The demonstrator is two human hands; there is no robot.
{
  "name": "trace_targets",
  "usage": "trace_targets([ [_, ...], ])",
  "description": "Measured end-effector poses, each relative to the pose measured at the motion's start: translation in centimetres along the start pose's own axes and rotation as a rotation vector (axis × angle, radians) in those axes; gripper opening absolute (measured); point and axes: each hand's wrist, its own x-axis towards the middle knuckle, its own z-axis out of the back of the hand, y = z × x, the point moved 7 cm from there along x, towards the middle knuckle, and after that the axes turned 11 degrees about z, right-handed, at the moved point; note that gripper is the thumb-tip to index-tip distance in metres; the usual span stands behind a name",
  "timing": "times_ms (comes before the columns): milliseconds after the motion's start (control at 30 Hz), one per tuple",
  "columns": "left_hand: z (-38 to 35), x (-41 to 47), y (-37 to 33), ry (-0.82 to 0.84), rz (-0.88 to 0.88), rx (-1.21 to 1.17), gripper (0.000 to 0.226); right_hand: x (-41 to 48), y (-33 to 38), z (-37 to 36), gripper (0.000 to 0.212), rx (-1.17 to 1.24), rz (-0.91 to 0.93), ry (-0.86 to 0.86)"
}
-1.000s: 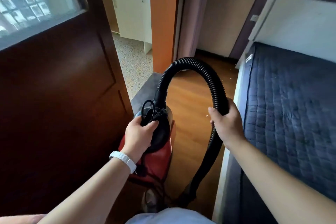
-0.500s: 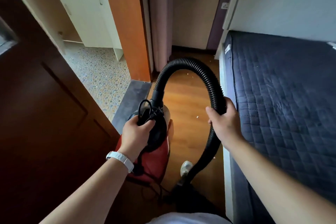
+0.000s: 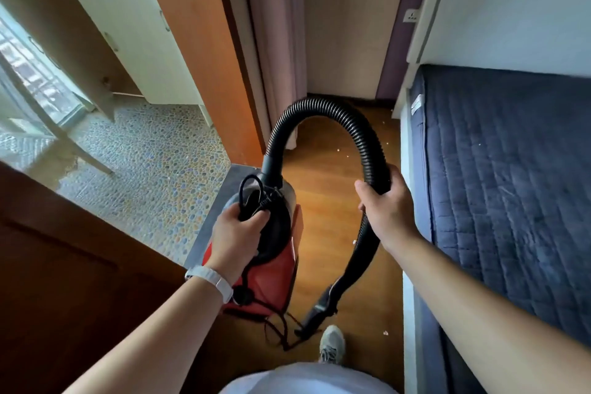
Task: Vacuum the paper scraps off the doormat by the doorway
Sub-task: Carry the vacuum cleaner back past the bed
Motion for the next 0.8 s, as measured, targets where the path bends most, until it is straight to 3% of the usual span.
trace_targets([
  [200, -4.0, 3.8, -7.1, 0.016, -0.076, -0.006, 0.002, 7.2, 0.5, 2.6, 0.019, 0.01, 0.052, -0.064],
  [300, -6.8, 6.4, -9.5, 0.077, -0.104, -0.032, 0.011, 10.7, -0.1, 3.6, 0.019, 0.03, 0.051, -0.11],
  [600, -16.2, 16.8, -14.5, 0.227, -0.03, -0.05, 0.005, 21.6, -4.5, 5.0, 0.017, -0.082, -0.04, -0.198],
  [800, -23.1, 25.7, -19.5, 0.305, -0.065, 0.057, 0.026, 30.2, -6.0, 5.4, 0.018, -0.166, -0.125, -0.255],
])
